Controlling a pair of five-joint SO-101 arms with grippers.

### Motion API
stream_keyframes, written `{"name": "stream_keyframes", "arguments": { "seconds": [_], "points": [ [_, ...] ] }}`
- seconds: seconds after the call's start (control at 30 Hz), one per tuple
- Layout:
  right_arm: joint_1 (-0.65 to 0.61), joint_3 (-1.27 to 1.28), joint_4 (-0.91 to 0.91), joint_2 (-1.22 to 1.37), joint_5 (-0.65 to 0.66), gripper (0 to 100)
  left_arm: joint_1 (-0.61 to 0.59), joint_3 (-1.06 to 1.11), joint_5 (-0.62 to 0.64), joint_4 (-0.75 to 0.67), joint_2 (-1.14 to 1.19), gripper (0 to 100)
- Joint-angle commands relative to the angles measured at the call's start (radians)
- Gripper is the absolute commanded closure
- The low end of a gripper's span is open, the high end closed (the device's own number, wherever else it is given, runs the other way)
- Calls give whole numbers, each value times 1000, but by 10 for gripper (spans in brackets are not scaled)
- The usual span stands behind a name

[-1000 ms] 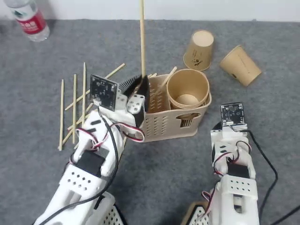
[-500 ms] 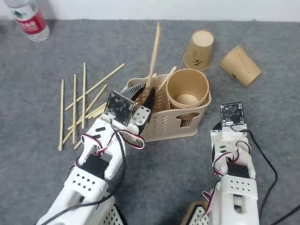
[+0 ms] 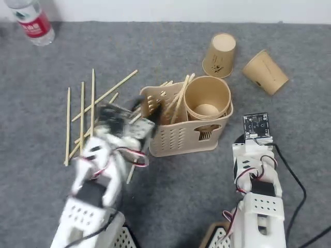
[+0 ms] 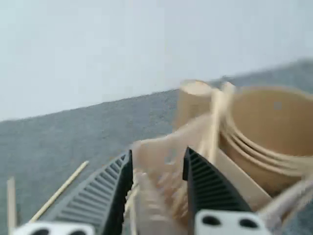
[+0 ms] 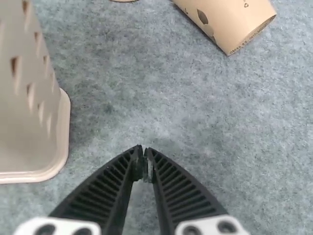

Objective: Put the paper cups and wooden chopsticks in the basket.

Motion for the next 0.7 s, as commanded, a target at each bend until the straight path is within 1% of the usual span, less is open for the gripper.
{"name": "stream_keyframes", "arguments": {
  "seconds": [0.0, 0.07, 0.13, 0.23, 0.3, 0.37, 0.47, 0.6, 0.67],
  "points": [
    [-5, -8, -22, -15, 12, 983, -299, -159, -160, 345, -304, 837],
    [-7, -8, -22, -15, 12, 983, -430, -183, -293, 446, -416, 837],
    [-8, -8, -22, -15, 12, 983, -540, -186, -434, 519, -491, 837],
    [-8, -6, -22, -15, 12, 983, -674, -170, -661, 557, -450, 837],
    [-8, -6, -21, -15, 12, 983, -750, -124, -772, 568, -434, 837],
    [-7, -6, -21, -15, 12, 983, -816, -51, -852, 566, -434, 837],
    [-5, -6, -18, -15, 12, 983, -875, 67, -936, 566, -434, 837],
    [-4, -6, -18, -15, 12, 983, -888, 214, -1002, 566, -434, 837],
    [-4, -6, -16, -15, 12, 983, -887, 275, -1054, 560, -434, 837]
  ]
}}
